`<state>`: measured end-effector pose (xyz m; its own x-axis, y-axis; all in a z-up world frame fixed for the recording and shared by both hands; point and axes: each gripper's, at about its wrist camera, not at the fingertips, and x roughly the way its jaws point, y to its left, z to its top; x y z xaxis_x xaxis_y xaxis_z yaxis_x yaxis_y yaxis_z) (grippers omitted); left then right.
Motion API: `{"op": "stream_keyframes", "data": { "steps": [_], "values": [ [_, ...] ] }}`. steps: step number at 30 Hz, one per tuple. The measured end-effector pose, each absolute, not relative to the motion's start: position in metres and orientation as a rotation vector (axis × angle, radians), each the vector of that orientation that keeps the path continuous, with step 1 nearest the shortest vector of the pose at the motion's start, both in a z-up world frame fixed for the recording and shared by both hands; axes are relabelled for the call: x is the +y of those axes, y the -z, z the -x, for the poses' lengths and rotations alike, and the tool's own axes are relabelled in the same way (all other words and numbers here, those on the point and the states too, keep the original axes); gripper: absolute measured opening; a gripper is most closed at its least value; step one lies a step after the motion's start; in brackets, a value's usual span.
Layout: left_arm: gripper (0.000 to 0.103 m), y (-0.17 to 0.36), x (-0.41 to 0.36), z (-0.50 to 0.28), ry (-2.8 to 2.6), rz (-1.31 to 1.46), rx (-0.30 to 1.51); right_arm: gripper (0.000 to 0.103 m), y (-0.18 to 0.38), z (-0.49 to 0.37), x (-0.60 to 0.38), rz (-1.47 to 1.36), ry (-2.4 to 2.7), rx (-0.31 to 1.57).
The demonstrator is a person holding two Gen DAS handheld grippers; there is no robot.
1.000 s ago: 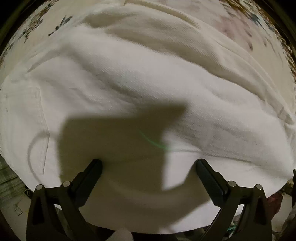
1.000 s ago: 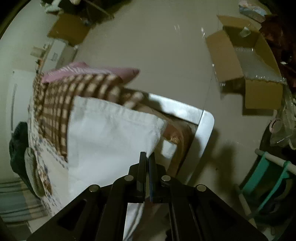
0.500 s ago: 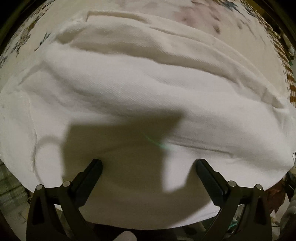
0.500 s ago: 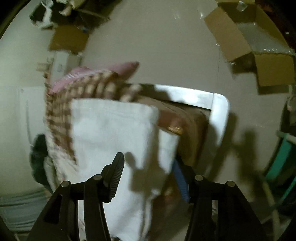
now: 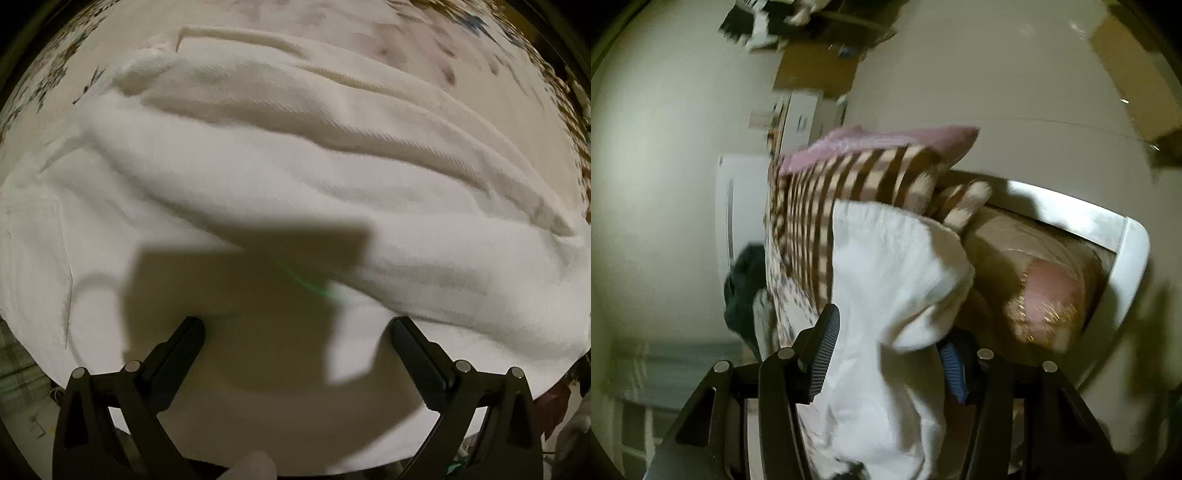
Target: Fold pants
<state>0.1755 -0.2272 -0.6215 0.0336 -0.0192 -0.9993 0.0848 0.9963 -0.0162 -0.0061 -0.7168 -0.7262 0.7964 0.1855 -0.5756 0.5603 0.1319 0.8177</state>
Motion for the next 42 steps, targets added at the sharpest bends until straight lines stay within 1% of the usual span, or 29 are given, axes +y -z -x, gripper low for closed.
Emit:
{"op": "stream_keyframes", "data": {
  "steps": [1,4,5,6,7,8,10,11,12,14,15,16,18,20,21,22,24,27,30,32,34,35,36,37,40,41,42],
  "values": [
    [0.103,0.625,-0.233,-0.177,0.075,-0.047,1.534,0.055,0.731,0.003,-0.717,-1.427,0.302,0.658],
    [0.103,0.626,-0.236,-0.177,0.064,-0.039,1.521,0.055,0.744,-0.002,-0.714,-1.444,0.270,0.612],
    [0.103,0.626,-0.236,-0.179,0.064,-0.038,1.516,0.054,0.743,-0.004,-0.714,-1.444,0.261,0.608],
    [0.103,0.627,-0.237,-0.178,0.067,-0.037,1.511,0.047,0.739,-0.003,-0.714,-1.451,0.243,0.581],
    [0.103,0.627,-0.239,-0.176,0.068,-0.037,1.508,0.043,0.734,-0.002,-0.713,-1.446,0.219,0.558],
    [0.103,0.628,-0.237,-0.171,0.070,-0.037,1.507,0.043,0.727,0.000,-0.712,-1.406,0.225,0.570],
    [0.103,0.629,-0.238,-0.169,0.072,-0.035,1.510,0.044,0.722,0.003,-0.711,-1.304,0.331,0.678],
    [0.103,0.629,-0.238,-0.167,0.071,-0.036,1.512,0.046,0.729,0.006,-0.709,-1.287,0.389,0.741],
    [0.103,0.625,-0.229,-0.161,0.069,-0.036,1.514,0.046,0.738,0.009,-0.709,-1.319,0.389,0.753],
    [0.103,0.626,-0.230,-0.164,0.066,-0.036,1.515,0.048,0.750,0.014,-0.711,-1.393,0.375,0.694],
    [0.103,0.623,-0.235,-0.173,0.064,-0.037,1.517,0.051,0.753,0.013,-0.714,-1.417,0.375,0.679],
    [0.103,0.614,-0.223,-0.170,0.064,-0.037,1.516,0.051,0.755,0.012,-0.716,-1.433,0.380,0.663],
    [0.103,0.615,-0.225,-0.171,0.062,-0.037,1.513,0.053,0.755,0.004,-0.719,-1.453,0.390,0.625],
    [0.103,0.614,-0.229,-0.171,0.062,-0.037,1.512,0.047,0.756,-0.005,-0.721,-1.416,0.418,0.648],
    [0.103,0.615,-0.229,-0.171,0.063,-0.037,1.513,0.033,0.754,-0.008,-0.719,-1.373,0.450,0.659],
    [0.103,0.615,-0.227,-0.172,0.063,-0.036,1.516,0.025,0.749,-0.009,-0.716,-1.337,0.468,0.672],
    [0.103,0.614,-0.224,-0.173,0.064,-0.036,1.522,0.019,0.729,-0.013,-0.707,-1.207,0.522,0.699],
    [0.103,0.612,-0.222,-0.173,0.061,-0.038,1.526,0.017,0.696,-0.002,-0.685,-1.102,0.515,0.692],
    [0.103,0.610,-0.221,-0.174,0.056,-0.037,1.527,0.017,0.677,0.003,-0.670,-1.078,0.476,0.685],
    [0.103,0.610,-0.221,-0.174,0.049,-0.035,1.525,0.017,0.682,-0.002,-0.672,-1.065,0.456,0.698],
    [0.103,0.611,-0.222,-0.173,0.043,-0.033,1.524,0.024,0.691,-0.007,-0.679,-1.079,0.473,0.729],
    [0.103,0.611,-0.222,-0.174,0.041,-0.032,1.524,0.032,0.702,-0.013,-0.685,-1.103,0.480,0.754],
    [0.103,0.611,-0.223,-0.174,0.039,-0.031,1.522,0.037,0.712,-0.019,-0.690,-1.132,0.491,0.772],
    [0.103,0.612,-0.224,-0.173,0.038,-0.031,1.520,0.038,0.723,-0.020,-0.696,-1.165,0.492,0.773],
    [0.103,0.613,-0.224,-0.171,0.042,-0.030,1.507,0.038,0.735,-0.016,-0.707,-1.285,0.471,0.681],
    [0.103,0.613,-0.225,-0.170,0.043,-0.031,1.501,0.035,0.737,-0.013,-0.709,-1.310,0.471,0.664],
    [0.103,0.613,-0.225,-0.169,0.044,-0.032,1.494,0.020,0.735,-0.011,-0.708,-1.305,0.489,0.661]
  ]
}}
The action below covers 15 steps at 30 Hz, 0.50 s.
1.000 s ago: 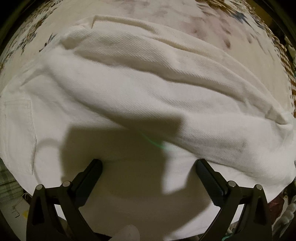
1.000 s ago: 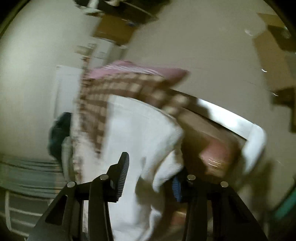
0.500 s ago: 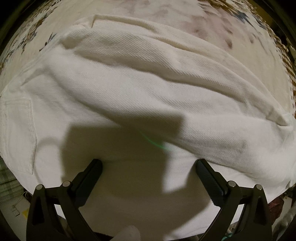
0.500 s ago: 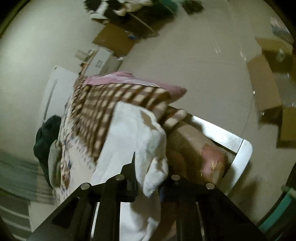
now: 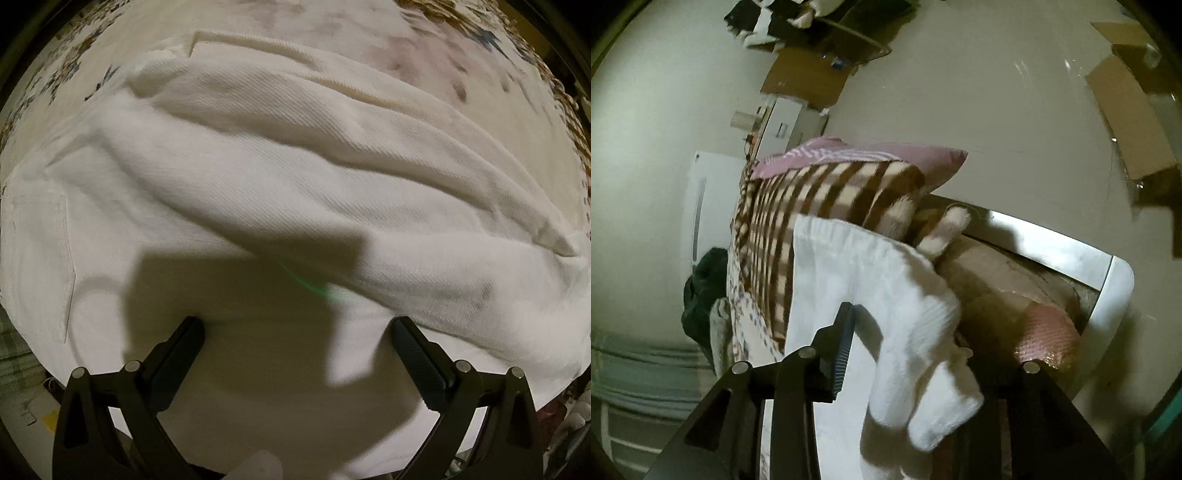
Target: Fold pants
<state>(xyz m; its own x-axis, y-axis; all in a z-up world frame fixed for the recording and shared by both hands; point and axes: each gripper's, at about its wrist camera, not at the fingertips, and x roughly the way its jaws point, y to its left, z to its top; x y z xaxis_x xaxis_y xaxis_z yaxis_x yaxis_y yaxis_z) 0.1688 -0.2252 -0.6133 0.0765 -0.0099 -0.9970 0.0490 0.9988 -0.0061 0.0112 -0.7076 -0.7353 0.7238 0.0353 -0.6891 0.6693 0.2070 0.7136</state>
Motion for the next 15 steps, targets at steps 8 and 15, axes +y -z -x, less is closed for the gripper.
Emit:
{"op": "stream_keyframes", "data": {
  "steps": [8,15],
  "values": [
    [0.103,0.584,-0.217,-0.163,0.138,-0.005,1.458,0.008,0.649,-0.010,-0.662,-1.137,0.486,0.611],
    [0.103,0.538,-0.182,-0.162,0.178,0.057,1.398,0.008,0.587,-0.040,-0.596,-0.936,0.412,0.707]
  ]
}}
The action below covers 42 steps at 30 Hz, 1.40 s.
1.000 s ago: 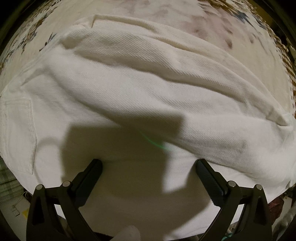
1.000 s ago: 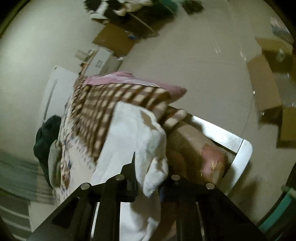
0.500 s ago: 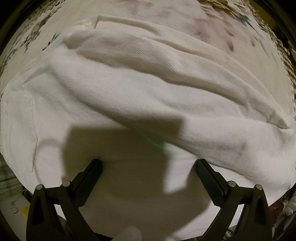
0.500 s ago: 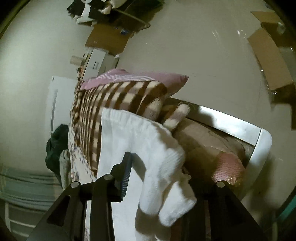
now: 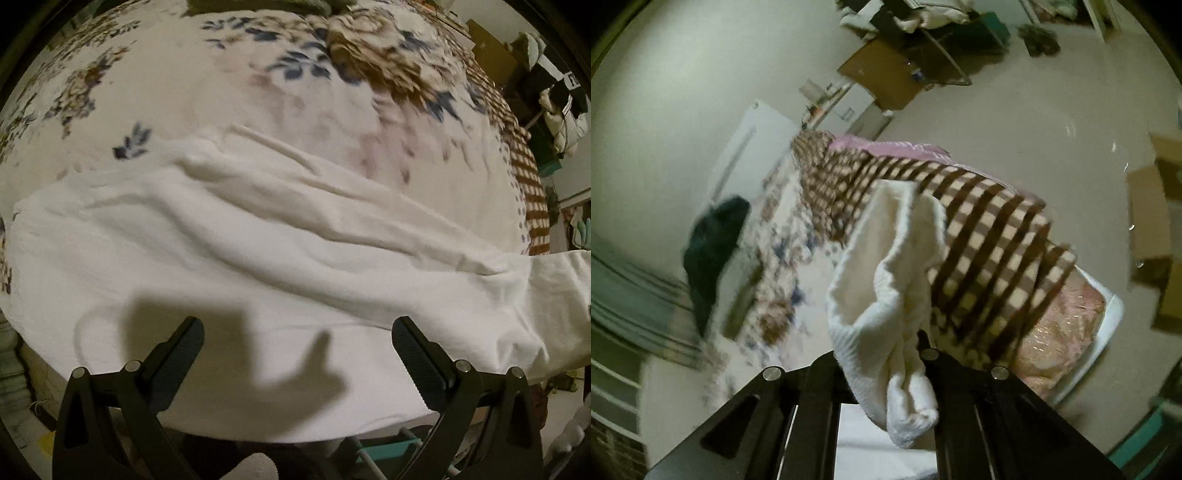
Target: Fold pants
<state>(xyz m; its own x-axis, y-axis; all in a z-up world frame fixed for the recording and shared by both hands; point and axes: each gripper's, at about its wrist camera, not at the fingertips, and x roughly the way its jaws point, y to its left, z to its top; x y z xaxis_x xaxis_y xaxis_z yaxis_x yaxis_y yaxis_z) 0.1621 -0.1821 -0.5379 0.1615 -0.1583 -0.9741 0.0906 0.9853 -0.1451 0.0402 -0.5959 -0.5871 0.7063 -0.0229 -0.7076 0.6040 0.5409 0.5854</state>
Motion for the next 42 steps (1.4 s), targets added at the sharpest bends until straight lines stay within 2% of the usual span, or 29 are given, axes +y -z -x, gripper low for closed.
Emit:
{"op": "stream_keyframes", "data": {
  "steps": [6,10,19,25,26,29,30,32,36,42],
  "values": [
    [0.103,0.525,-0.139,-0.151,0.153,0.095,1.406,0.008,0.578,-0.046,-0.563,-0.956,0.385,0.705],
    [0.103,0.519,-0.108,-0.151,0.126,0.103,1.403,0.008,0.573,-0.065,-0.504,-0.944,0.298,0.734],
    [0.103,0.517,-0.018,-0.144,0.045,0.162,1.410,0.008,0.632,-0.124,-0.319,-0.906,0.028,0.944],
    [0.103,0.521,0.043,-0.143,-0.028,0.187,1.400,0.009,0.684,-0.158,-0.195,-0.741,-0.096,1.132],
    [0.103,0.523,0.051,-0.143,-0.038,0.192,1.399,0.013,0.699,-0.163,-0.180,-0.719,-0.093,1.190],
    [0.103,0.525,0.065,-0.146,-0.050,0.205,1.396,0.041,0.713,-0.169,-0.160,-0.688,-0.109,1.311],
    [0.103,0.524,0.067,-0.147,-0.042,0.214,1.391,0.060,0.709,-0.169,-0.160,-0.704,-0.149,1.312],
    [0.103,0.520,0.063,-0.152,-0.015,0.231,1.382,0.081,0.692,-0.162,-0.165,-0.798,-0.281,1.300],
    [0.103,0.515,0.031,-0.163,0.078,0.239,1.358,0.084,0.657,-0.134,-0.208,-0.791,-0.187,1.243],
    [0.103,0.544,-0.047,-0.180,0.169,0.153,1.398,0.083,0.674,-0.120,-0.288,-0.669,0.172,1.339]
  ]
}}
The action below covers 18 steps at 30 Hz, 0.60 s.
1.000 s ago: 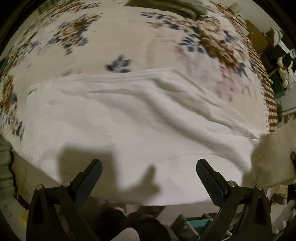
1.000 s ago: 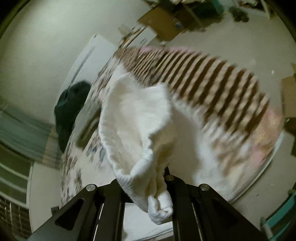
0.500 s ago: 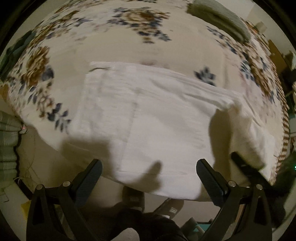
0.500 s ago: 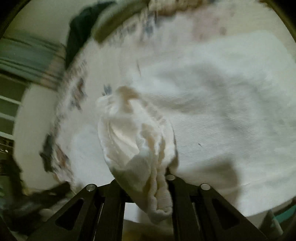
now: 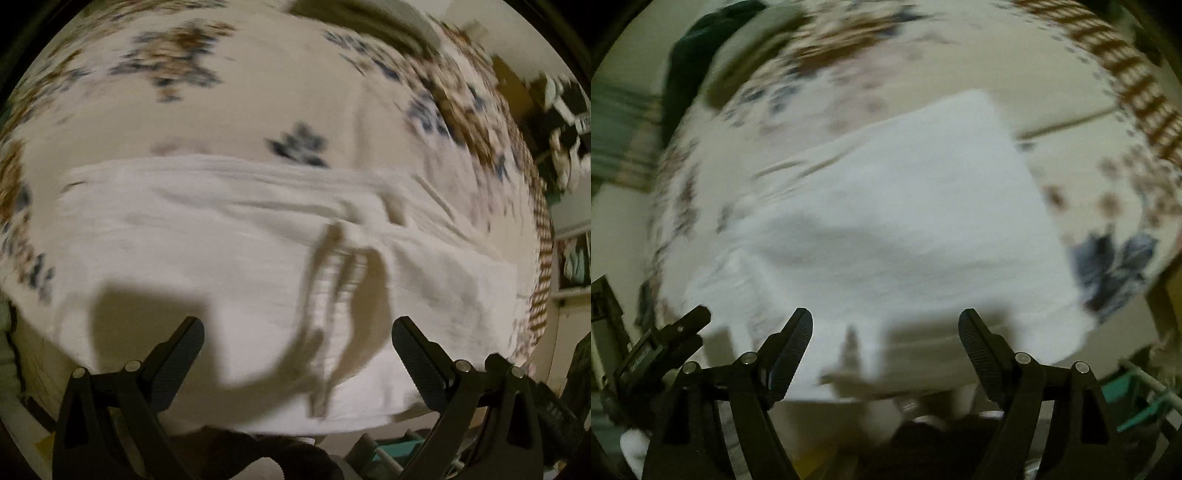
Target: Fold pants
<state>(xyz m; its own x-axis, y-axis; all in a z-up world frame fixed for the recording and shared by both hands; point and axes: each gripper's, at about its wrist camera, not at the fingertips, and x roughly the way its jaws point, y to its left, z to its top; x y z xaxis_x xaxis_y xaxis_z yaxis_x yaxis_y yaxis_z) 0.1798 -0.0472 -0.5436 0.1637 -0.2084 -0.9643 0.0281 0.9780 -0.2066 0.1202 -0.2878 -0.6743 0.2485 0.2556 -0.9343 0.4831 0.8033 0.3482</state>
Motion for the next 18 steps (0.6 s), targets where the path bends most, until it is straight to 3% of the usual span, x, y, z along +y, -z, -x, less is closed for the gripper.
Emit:
{"op": "stream_keyframes", "data": {
  "steps": [2,4,5,6,8,9,18],
  "values": [
    [0.103,0.562,-0.069,-0.188,0.163,0.110,1.426,0.083,0.678,-0.128,-0.306,-0.680,0.216,1.344],
    [0.095,0.573,-0.079,-0.196,0.169,0.112,1.433,0.083,0.681,-0.130,-0.309,-0.680,0.242,1.339],
    [0.076,0.578,-0.082,-0.199,0.183,0.121,1.439,0.083,0.682,-0.131,-0.312,-0.677,0.257,1.339],
    [0.045,0.582,-0.084,-0.203,0.204,0.132,1.436,0.083,0.684,-0.137,-0.316,-0.677,0.270,1.340],
    [0.031,0.585,-0.085,-0.208,0.252,0.137,1.420,0.083,0.684,-0.136,-0.315,-0.678,0.283,1.336],
    [0.017,0.584,-0.080,-0.208,0.279,0.166,1.399,0.083,0.684,-0.140,-0.320,-0.676,0.288,1.336],
    [0.012,0.557,-0.039,-0.210,0.442,0.429,1.386,0.083,0.680,-0.137,-0.318,-0.660,0.284,1.359]
  ]
}}
